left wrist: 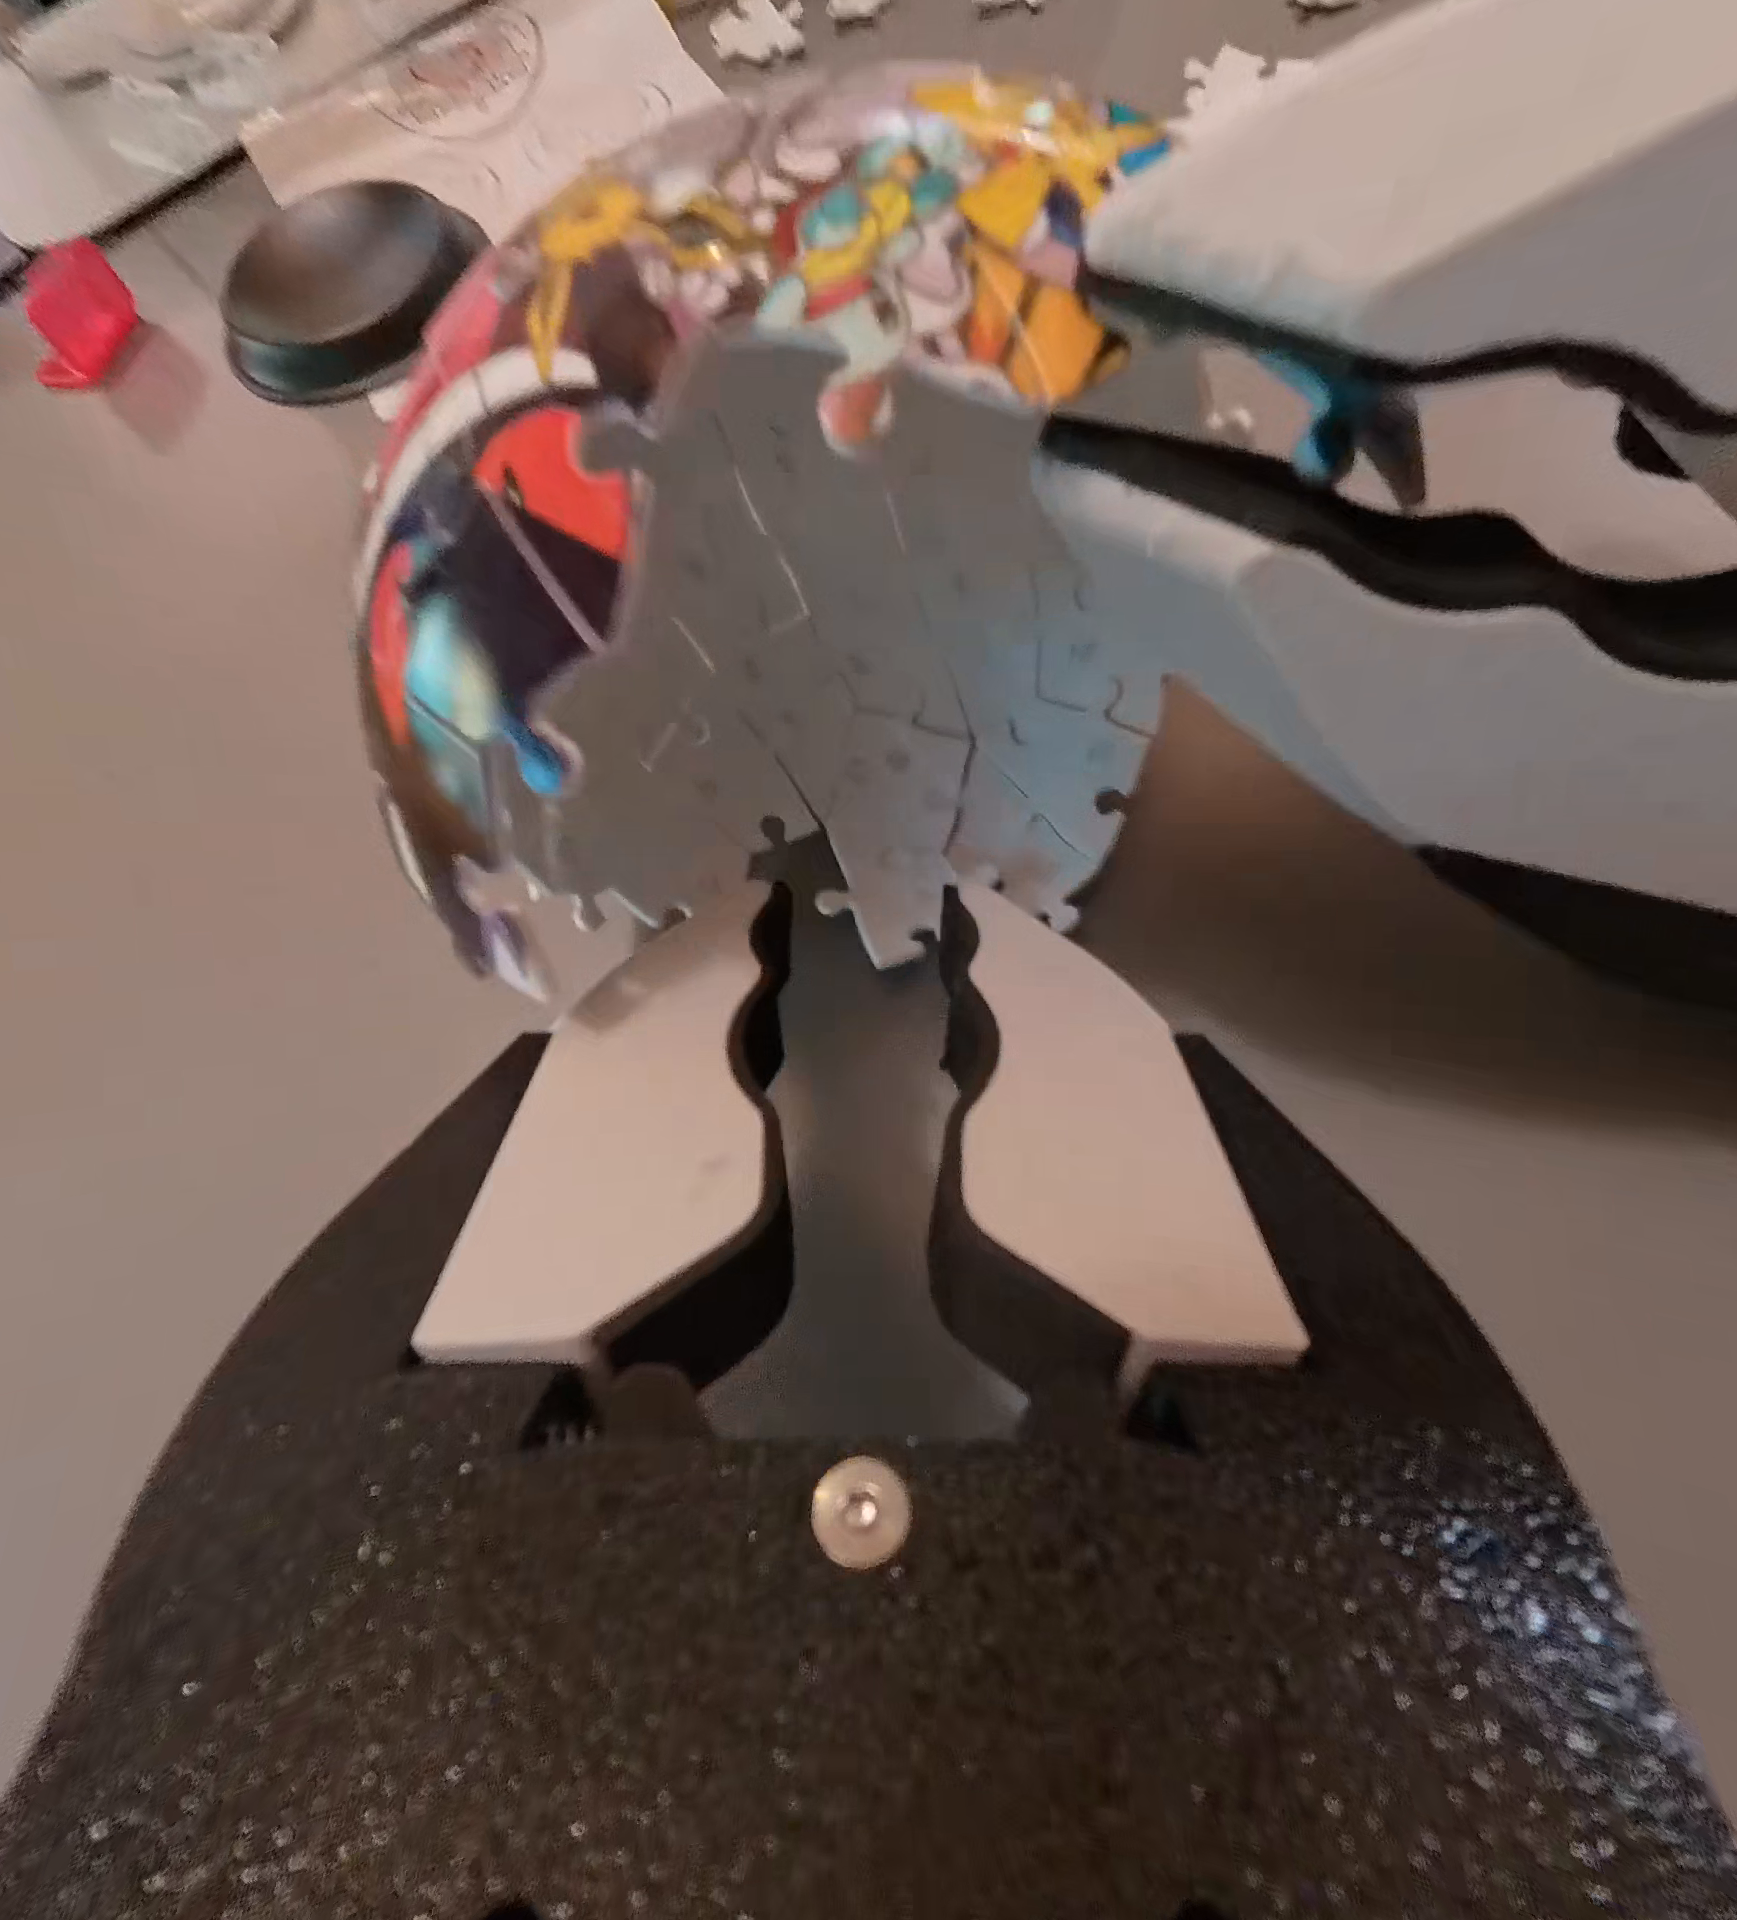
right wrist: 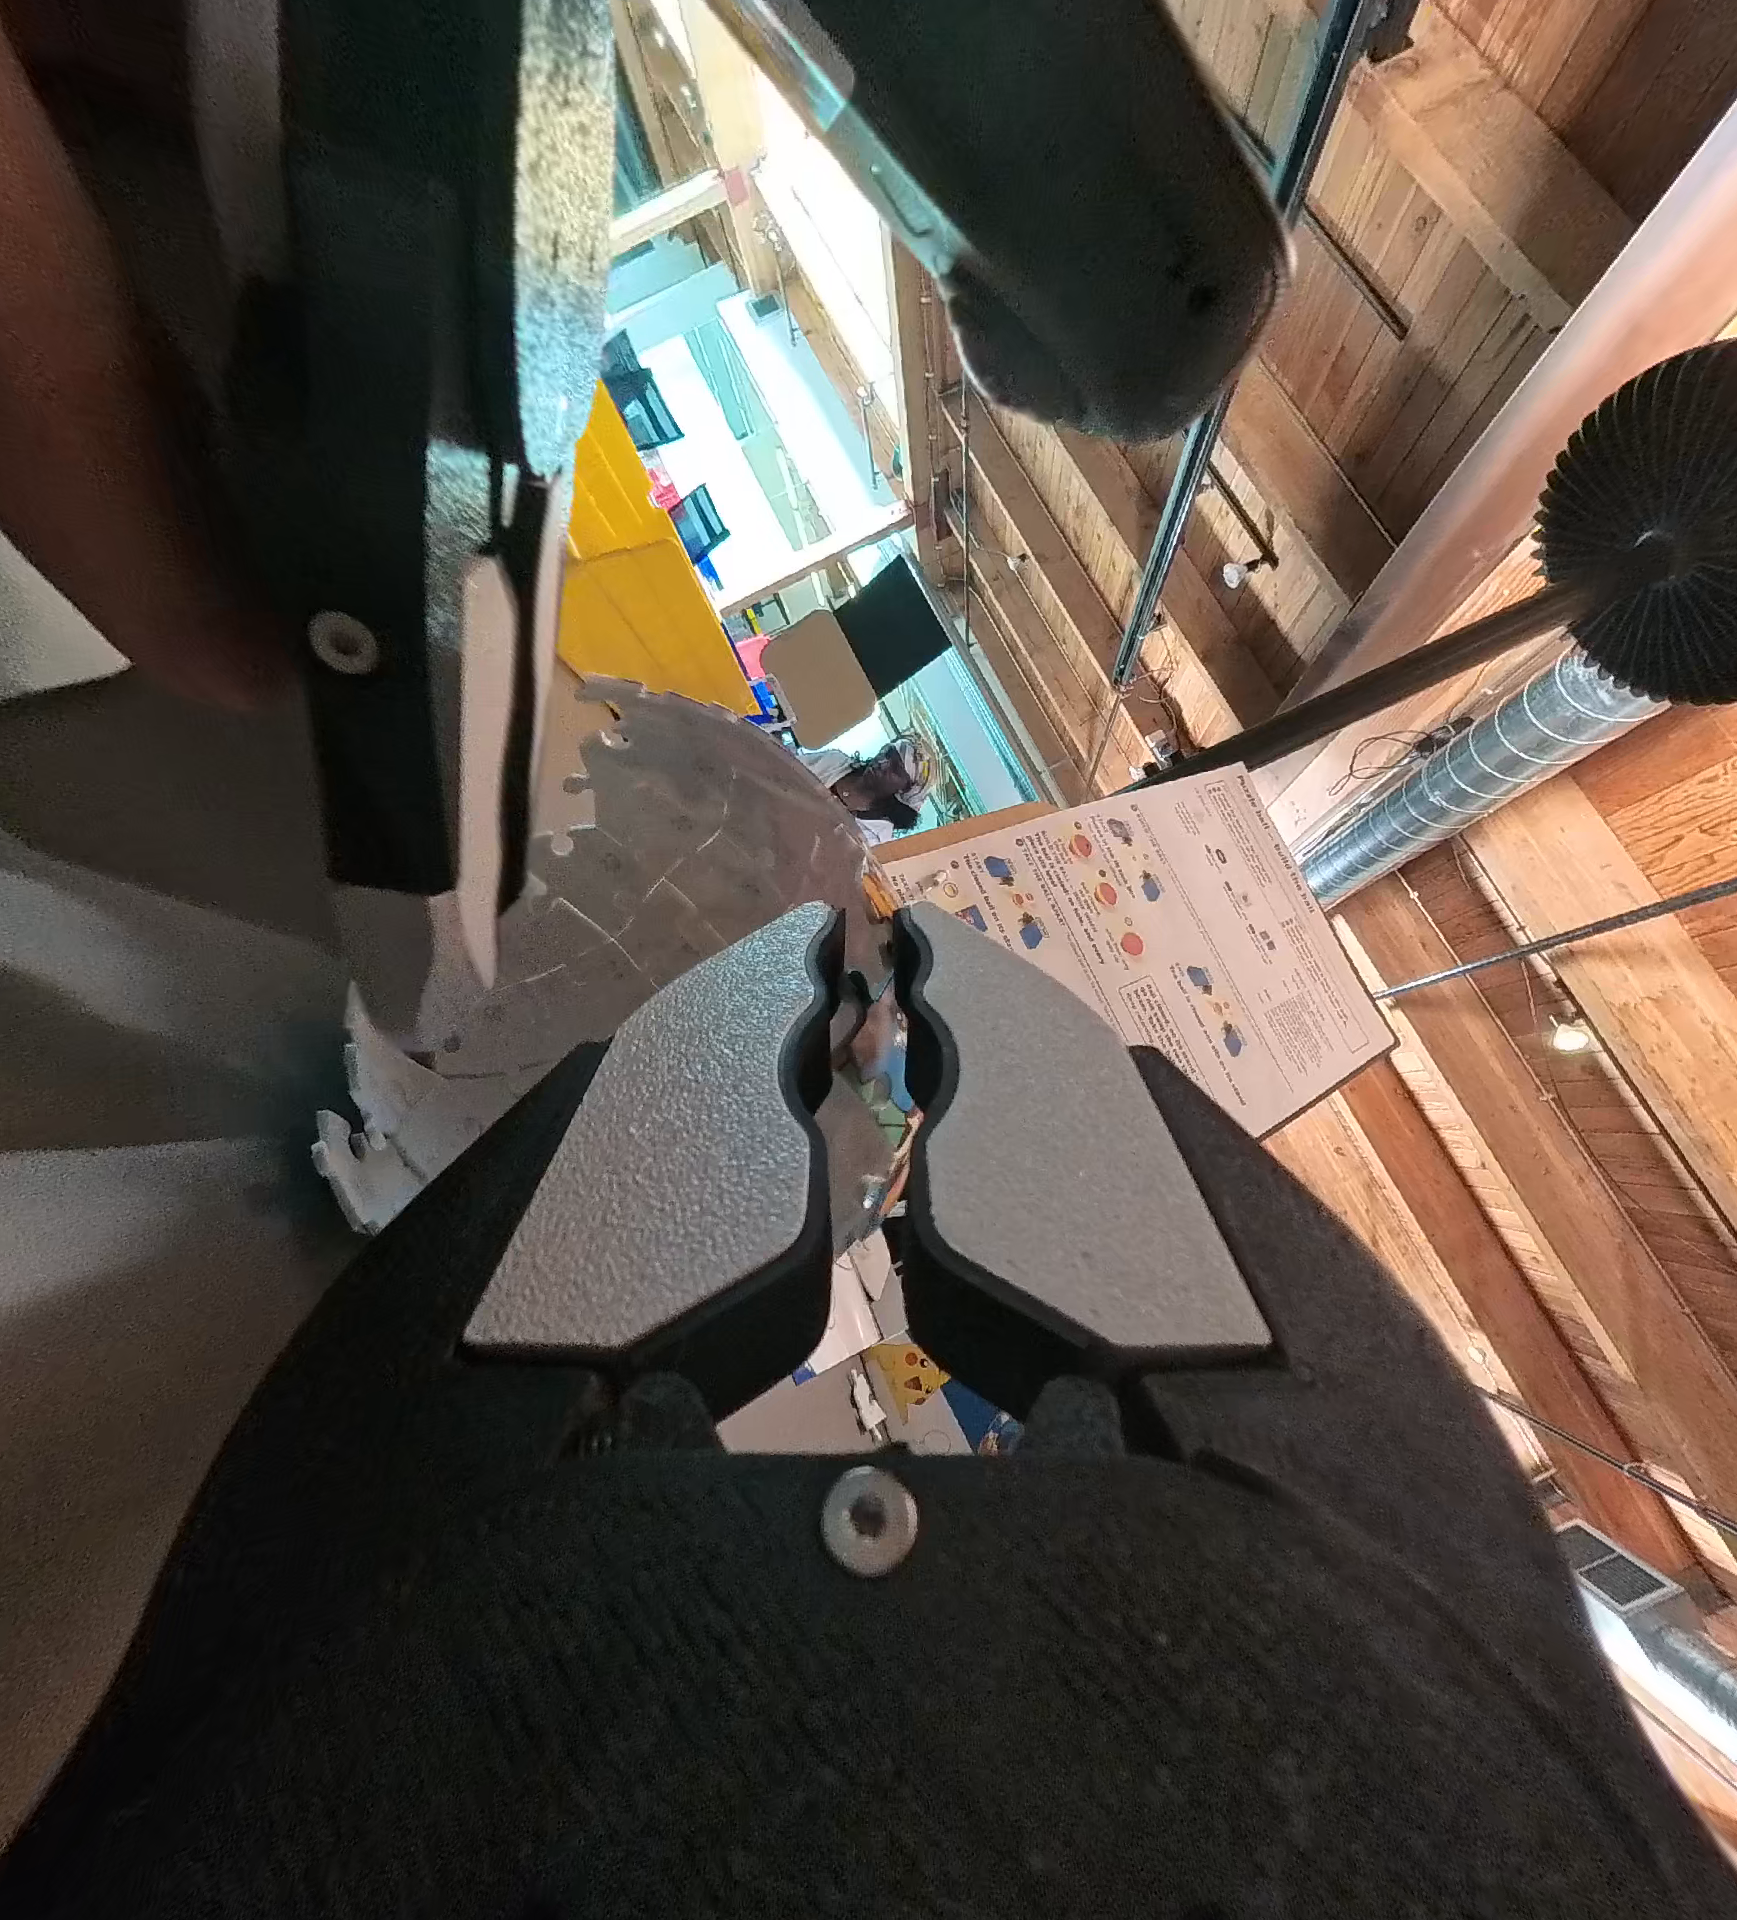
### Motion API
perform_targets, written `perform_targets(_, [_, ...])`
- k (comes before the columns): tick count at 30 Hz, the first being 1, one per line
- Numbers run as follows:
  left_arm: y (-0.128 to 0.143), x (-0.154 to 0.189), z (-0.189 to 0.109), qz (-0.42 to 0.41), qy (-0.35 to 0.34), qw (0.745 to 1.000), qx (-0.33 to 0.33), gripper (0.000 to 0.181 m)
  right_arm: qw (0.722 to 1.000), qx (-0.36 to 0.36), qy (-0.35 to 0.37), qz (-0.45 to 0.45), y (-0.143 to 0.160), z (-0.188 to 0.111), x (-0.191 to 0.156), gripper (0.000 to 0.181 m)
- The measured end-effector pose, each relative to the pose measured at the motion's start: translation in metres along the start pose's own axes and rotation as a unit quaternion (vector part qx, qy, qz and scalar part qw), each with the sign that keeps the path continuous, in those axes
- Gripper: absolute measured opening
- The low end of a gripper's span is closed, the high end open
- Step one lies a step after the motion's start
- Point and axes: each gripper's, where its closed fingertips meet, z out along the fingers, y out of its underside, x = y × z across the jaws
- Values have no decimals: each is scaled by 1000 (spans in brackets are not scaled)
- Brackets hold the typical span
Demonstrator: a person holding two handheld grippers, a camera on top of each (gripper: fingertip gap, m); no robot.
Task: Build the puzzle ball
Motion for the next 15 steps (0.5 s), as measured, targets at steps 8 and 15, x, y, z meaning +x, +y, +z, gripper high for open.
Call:
perform_targets(8, [8,12,1,25,47,998,-20,31,1000,0,0,2,0,0,0,9])
perform_targets(15, [2,16,-2,146,44,988,29,38,1000,-5,3,10,2,1,2,8])
